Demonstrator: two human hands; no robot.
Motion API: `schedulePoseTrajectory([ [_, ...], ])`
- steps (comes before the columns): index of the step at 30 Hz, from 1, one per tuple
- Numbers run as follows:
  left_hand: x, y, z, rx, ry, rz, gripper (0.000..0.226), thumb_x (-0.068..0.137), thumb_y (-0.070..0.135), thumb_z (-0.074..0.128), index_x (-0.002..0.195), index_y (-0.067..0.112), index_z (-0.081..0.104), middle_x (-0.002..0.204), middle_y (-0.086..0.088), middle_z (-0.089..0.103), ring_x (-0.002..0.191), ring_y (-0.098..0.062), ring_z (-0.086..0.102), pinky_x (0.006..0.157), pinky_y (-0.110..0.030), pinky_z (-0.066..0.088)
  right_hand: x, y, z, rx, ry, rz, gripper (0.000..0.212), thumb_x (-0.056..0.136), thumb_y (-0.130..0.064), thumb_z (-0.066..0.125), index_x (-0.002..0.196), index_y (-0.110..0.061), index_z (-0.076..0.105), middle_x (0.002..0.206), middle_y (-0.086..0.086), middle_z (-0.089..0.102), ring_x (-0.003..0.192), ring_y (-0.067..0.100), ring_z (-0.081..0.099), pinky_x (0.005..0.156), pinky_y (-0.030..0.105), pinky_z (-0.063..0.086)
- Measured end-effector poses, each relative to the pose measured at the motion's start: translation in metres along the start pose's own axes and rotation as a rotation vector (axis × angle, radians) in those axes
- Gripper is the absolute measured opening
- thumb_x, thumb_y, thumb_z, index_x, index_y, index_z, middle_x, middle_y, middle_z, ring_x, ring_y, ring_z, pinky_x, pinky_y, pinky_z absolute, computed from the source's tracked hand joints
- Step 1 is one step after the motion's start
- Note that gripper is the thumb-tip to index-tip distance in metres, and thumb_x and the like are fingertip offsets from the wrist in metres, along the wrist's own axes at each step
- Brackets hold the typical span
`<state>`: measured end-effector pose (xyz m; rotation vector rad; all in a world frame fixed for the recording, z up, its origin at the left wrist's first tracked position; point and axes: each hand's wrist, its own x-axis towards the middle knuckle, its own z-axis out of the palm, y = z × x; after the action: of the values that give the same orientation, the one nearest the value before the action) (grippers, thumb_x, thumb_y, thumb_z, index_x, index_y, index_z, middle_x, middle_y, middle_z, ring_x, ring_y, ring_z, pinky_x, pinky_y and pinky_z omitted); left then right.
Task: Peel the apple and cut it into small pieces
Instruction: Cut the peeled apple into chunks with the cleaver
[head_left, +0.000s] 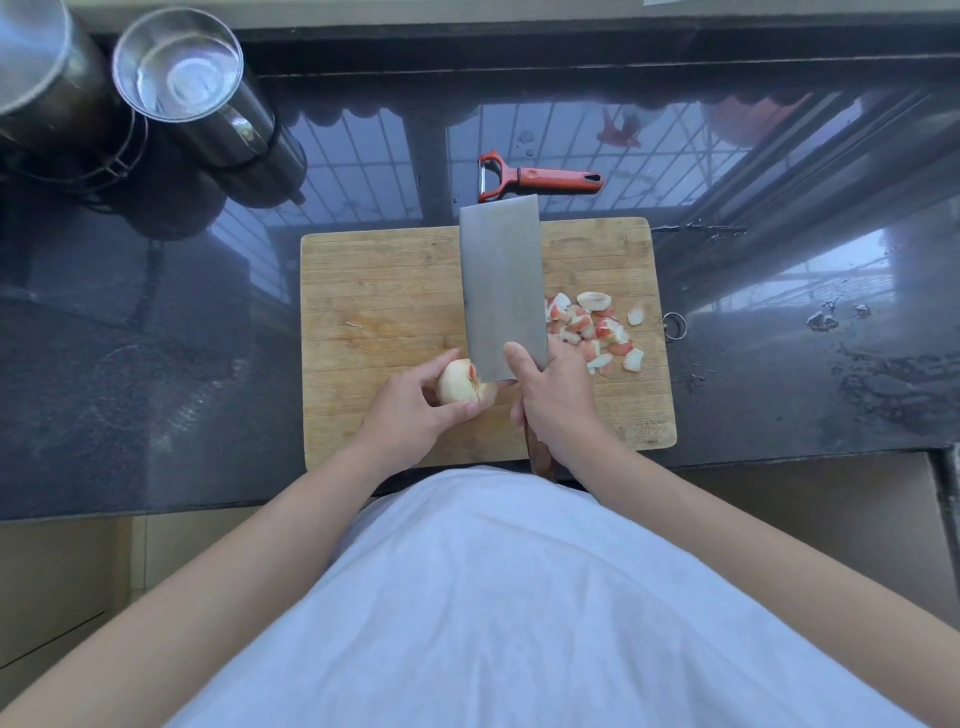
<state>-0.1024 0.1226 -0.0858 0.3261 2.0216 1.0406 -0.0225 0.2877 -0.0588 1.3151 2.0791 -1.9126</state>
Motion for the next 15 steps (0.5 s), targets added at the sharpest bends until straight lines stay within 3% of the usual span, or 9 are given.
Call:
schedulePoseTrajectory([
  [4, 0.001, -0.001, -0.002, -0.006, -0.031, -0.001, 0.077, 0.082, 0.036, 0.087, 0.150, 0.033, 0.052, 0.128, 0.020, 0.068, 0.117, 0.003, 0.061, 0.104, -0.022, 0.047, 0.004, -0.002, -0.005, -0.001, -0.061, -0.025, 0.016, 0.100, -0.025, 0.055, 0.107, -0.015, 0.064, 0.078, 0.016, 0.070, 0.037, 0.019, 0.051, 0.036, 0.020, 0.034],
  [10, 0.003, 0.003, -0.008, -0.022, -0.068, 0.003, 0.074, 0.081, 0.036, 0.087, 0.148, 0.037, 0.053, 0.126, 0.024, 0.068, 0.114, 0.002, 0.062, 0.096, -0.017, 0.046, 0.014, 0.000, -0.010, 0.031, -0.169, -0.035, 0.010, 0.099, -0.032, 0.056, 0.102, -0.028, 0.065, 0.080, 0.029, 0.068, 0.039, 0.022, 0.049, 0.045, 0.030, 0.040],
  [15, 0.005, 0.005, -0.010, -0.037, -0.143, -0.006, 0.074, 0.079, 0.041, 0.087, 0.146, 0.041, 0.054, 0.122, 0.023, 0.071, 0.117, -0.003, 0.063, 0.108, -0.032, 0.047, 0.014, 0.006, -0.013, 0.093, -0.213, 0.008, 0.015, 0.100, -0.033, 0.056, 0.107, -0.022, 0.063, 0.082, 0.020, 0.072, 0.041, 0.022, 0.047, 0.050, 0.035, 0.040],
])
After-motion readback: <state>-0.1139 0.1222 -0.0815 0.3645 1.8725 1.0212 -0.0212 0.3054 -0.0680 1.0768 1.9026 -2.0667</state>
